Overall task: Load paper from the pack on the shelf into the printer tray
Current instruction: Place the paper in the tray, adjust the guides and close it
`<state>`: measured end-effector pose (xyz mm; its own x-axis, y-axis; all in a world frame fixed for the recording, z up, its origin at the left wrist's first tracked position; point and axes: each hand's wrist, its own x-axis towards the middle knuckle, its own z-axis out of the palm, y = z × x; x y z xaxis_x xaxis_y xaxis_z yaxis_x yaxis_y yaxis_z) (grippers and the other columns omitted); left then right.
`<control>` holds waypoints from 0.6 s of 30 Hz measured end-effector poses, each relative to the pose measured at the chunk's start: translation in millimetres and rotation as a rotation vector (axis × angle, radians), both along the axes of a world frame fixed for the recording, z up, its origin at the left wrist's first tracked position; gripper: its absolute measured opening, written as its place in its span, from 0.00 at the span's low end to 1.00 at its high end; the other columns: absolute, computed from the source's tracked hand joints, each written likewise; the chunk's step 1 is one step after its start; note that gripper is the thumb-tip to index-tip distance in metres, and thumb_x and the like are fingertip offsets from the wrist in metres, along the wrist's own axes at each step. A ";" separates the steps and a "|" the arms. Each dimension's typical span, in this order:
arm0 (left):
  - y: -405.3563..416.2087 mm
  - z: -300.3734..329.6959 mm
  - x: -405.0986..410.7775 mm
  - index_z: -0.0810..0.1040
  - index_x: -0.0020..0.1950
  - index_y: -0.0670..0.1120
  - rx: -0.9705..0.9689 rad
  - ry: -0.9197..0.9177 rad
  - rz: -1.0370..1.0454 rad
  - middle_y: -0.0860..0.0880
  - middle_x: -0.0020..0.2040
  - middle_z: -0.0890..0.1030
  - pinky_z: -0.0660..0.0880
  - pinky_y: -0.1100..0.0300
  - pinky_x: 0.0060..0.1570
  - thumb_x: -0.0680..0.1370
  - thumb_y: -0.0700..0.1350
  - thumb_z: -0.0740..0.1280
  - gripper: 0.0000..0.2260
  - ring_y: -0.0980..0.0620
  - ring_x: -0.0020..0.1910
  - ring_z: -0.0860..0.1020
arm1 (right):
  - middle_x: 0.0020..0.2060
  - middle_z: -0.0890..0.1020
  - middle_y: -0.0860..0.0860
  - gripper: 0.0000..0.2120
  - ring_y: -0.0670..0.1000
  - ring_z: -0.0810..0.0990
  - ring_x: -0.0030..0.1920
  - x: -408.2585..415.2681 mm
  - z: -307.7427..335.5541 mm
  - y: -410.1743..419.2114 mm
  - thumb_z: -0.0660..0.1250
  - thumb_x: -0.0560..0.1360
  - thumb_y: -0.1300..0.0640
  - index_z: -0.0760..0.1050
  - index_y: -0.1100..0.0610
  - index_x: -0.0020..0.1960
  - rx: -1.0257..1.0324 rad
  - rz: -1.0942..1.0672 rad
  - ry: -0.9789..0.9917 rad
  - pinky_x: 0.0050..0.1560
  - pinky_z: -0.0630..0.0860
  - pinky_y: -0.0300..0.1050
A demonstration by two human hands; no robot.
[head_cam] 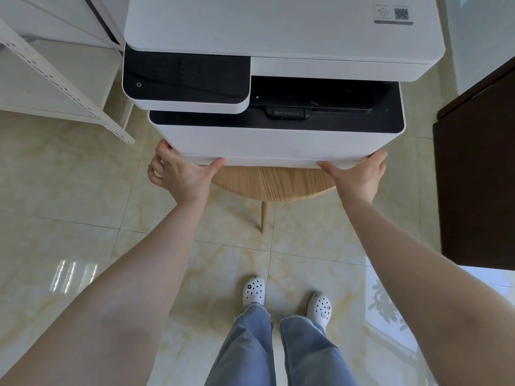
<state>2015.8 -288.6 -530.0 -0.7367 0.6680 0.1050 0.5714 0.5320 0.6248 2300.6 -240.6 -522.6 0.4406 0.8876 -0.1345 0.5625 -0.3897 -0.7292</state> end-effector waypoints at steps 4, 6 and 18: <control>4.5 -6.8 -4.3 0.63 0.66 0.38 -0.045 0.035 -0.025 0.44 0.63 0.75 0.54 0.45 0.70 0.51 0.69 0.74 0.54 0.43 0.67 0.66 | 0.60 0.71 0.49 0.48 0.53 0.67 0.62 -2.8 -4.2 2.9 0.79 0.53 0.41 0.60 0.56 0.63 0.010 -0.004 0.033 0.50 0.71 0.50; 4.7 -10.0 -3.8 0.62 0.67 0.37 -0.045 0.047 -0.031 0.43 0.64 0.74 0.53 0.44 0.71 0.52 0.67 0.75 0.54 0.43 0.68 0.66 | 0.63 0.71 0.48 0.52 0.53 0.67 0.64 -3.3 -6.5 3.1 0.78 0.52 0.40 0.58 0.55 0.67 0.005 -0.002 0.034 0.52 0.71 0.50; 12.6 -8.9 -5.6 0.63 0.63 0.38 -0.045 0.035 0.016 0.44 0.59 0.77 0.59 0.48 0.67 0.48 0.68 0.75 0.54 0.44 0.63 0.70 | 0.58 0.75 0.53 0.52 0.55 0.72 0.60 -3.6 -4.6 4.8 0.79 0.50 0.38 0.61 0.59 0.64 0.001 -0.011 -0.108 0.55 0.74 0.54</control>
<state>2010.2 -276.0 -538.9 -0.7437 0.6609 0.1010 0.5837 0.5681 0.5802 2297.0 -235.8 -527.2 0.4622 0.8827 -0.0849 0.6337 -0.3957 -0.6647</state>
